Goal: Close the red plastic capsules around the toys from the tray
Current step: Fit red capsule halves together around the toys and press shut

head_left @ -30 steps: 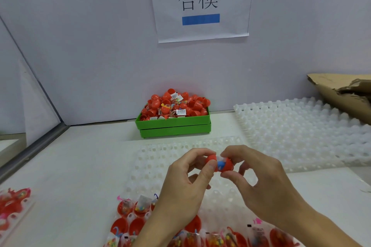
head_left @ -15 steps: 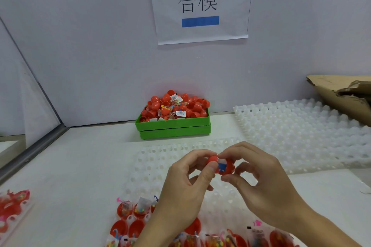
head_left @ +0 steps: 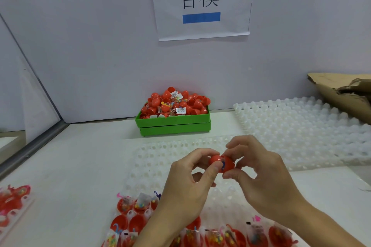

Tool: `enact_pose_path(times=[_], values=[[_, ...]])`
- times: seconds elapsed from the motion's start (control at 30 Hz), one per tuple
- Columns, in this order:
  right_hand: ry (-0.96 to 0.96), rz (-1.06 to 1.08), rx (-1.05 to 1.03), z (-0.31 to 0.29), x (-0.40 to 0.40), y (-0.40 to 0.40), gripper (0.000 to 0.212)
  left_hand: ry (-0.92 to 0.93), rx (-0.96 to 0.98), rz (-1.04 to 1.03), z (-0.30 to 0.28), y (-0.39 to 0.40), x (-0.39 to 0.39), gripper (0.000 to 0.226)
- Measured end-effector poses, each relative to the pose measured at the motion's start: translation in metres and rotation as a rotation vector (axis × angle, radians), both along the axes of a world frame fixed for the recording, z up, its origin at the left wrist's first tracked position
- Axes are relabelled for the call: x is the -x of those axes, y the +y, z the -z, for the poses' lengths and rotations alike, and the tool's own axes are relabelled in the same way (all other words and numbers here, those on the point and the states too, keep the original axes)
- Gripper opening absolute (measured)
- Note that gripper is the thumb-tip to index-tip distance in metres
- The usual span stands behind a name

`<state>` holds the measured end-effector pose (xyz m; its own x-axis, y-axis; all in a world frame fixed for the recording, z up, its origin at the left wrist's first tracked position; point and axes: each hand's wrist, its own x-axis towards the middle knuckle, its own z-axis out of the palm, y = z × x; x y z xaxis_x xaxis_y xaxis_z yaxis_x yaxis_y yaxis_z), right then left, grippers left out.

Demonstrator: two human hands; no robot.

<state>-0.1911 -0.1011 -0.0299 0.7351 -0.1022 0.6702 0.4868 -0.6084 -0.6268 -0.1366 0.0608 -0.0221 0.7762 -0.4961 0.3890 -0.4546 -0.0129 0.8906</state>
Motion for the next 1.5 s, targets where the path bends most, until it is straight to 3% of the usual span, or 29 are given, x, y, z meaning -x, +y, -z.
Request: enact_pose_path(times=[0.3,0.5,1.03,1.37,1.5], values=[[-0.023,-0.023,-0.085,-0.0042,0.0003,0.0014,0.032,-0.019,-0.017,0.011,-0.0022,0.0042,-0.0006,0.02],[0.04,-0.12,-0.152,-0.0051,0.0002,-0.0006,0.036,0.023,0.016,-0.031,-0.0019,0.0045,-0.0062,0.023],[0.095,-0.105,-0.37,0.0028,-0.0036,0.0019,0.051,0.001,-0.065,-0.052,-0.0045,0.0054,-0.005,0.023],[0.06,-0.197,-0.402,0.0014,-0.0032,0.0001,0.052,0.072,-0.03,-0.011,-0.0081,0.0082,-0.0049,0.026],[0.042,-0.171,-0.293,0.0018,-0.0031,0.0015,0.06,0.058,-0.045,-0.044,-0.0077,0.0082,-0.0045,0.027]])
